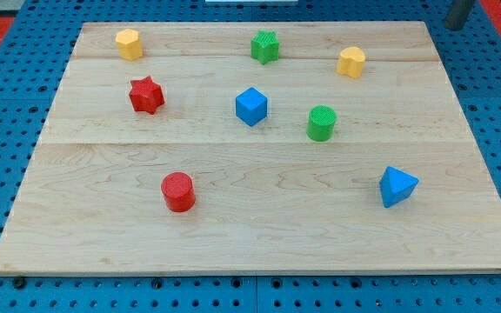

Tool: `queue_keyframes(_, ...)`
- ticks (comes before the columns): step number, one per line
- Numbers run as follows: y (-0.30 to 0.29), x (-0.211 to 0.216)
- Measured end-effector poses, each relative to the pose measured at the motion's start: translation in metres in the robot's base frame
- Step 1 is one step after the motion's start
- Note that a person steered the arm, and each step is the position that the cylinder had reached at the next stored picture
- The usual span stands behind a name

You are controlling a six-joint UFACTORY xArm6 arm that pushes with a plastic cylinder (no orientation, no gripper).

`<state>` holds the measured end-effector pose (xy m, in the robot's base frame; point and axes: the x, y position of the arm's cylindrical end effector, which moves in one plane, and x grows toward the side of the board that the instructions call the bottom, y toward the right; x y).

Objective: Slide blue triangle towards green star

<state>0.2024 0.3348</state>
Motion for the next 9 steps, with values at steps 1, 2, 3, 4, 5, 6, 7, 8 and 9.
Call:
queue_keyframes(1, 0.002, 0.000)
queue_keyframes(2, 0.007, 0.000)
queue_keyframes(3, 0.007, 0.001)
queue_keyframes(4, 0.007, 0.023)
queue_keyframes(5, 0.005, 0.054)
queue_keyframes(6, 0.005, 0.069)
queue_keyframes(7, 0.004, 0.125)
queue_keyframes(8, -0.032, 0.213)
queue_keyframes(9, -0.059, 0.309)
